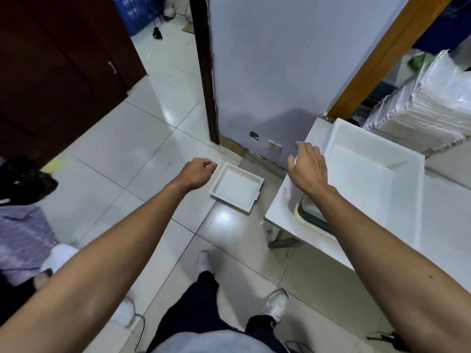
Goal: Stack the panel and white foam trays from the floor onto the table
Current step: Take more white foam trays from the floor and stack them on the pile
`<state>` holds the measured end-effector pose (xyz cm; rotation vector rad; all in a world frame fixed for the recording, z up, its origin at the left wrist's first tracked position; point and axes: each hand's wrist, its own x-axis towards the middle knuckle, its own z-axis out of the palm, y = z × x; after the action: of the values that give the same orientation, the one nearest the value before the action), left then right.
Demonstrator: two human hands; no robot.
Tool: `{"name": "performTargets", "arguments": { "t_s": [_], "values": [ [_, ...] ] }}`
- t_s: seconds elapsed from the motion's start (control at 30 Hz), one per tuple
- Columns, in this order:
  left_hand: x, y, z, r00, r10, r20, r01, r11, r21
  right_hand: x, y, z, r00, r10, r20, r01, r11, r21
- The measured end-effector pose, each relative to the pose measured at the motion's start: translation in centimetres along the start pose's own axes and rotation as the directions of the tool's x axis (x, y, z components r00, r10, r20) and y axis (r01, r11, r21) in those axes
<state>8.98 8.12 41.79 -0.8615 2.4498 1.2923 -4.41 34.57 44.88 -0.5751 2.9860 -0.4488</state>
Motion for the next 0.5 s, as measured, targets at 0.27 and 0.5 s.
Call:
{"name": "performTargets", "arguments": {
  "t_s": [0.27,0.5],
  "values": [
    [3.0,-3.5,-2.0,0.996,-0.076,0.048,0.074,0.997,0.036,2.5,-4.1,5.6,0.971,-0.017,0.238,0.030,0.998,-0.051],
    [8.9,-7.5,-1.8,0.988,-0.119,0.101,0.107,0.988,0.114,5.1,-4.8,11.9,0.903,0.096,0.418,-0.066,0.994,-0.086]
  ]
}}
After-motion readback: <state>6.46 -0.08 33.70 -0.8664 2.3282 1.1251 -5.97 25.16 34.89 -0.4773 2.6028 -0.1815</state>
